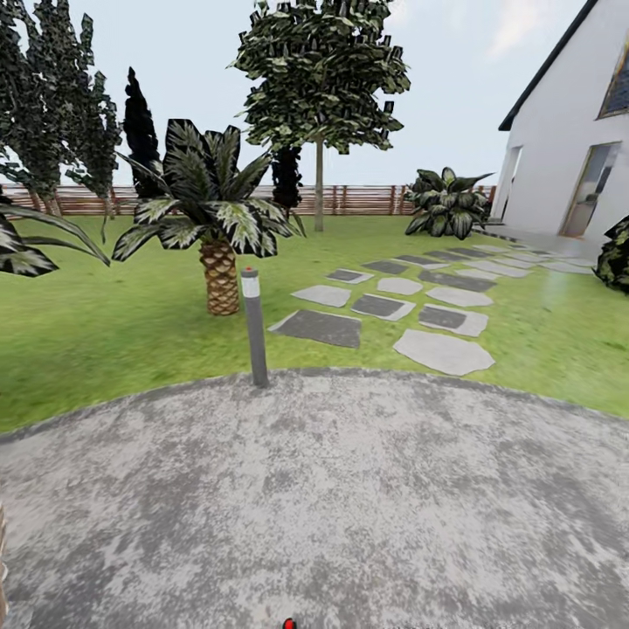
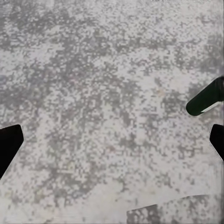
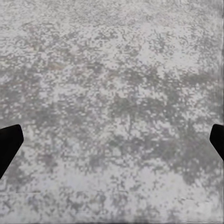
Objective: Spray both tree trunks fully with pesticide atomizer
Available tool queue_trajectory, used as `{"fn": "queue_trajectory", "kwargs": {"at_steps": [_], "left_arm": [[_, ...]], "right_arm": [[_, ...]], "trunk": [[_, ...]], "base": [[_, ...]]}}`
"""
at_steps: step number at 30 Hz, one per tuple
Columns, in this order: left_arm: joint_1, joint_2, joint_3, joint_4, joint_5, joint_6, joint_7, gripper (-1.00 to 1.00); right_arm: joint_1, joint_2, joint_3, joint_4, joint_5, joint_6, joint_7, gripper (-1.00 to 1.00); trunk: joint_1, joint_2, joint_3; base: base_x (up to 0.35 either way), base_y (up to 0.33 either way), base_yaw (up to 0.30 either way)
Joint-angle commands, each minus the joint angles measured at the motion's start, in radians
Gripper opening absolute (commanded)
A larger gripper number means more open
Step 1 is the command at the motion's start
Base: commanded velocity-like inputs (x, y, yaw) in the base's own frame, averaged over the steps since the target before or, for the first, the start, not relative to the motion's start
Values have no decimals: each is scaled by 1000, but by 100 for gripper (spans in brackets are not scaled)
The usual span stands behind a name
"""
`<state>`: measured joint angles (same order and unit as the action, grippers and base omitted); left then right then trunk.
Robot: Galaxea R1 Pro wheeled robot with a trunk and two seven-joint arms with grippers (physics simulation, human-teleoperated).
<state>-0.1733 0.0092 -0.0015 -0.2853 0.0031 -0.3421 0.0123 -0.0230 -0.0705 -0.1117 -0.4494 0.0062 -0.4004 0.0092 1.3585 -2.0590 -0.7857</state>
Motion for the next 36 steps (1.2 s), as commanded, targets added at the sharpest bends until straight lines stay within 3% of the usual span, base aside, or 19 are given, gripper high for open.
{"fn": "queue_trajectory", "kwargs": {"at_steps": [1, 28, 36], "left_arm": [[0, 0, 0, 0, 0, 0, 0, 100], [0, 0, 0, 0, 0, 0, 0, 100], [0, 0, 0, 0, 1, 0, 0, 100]], "right_arm": [[0, 0, 0, 1, 0, 0, 0, 100], [0, 0, 1, 2, 0, 0, 0, 100], [0, 0, 0, 2, 0, 0, 0, 100]], "trunk": [[0, 0, 1], [0, 0, 19], [0, 0, 25]], "base": [[0, 0, -236], [0, 2, -236], [0, 195, -240]]}}
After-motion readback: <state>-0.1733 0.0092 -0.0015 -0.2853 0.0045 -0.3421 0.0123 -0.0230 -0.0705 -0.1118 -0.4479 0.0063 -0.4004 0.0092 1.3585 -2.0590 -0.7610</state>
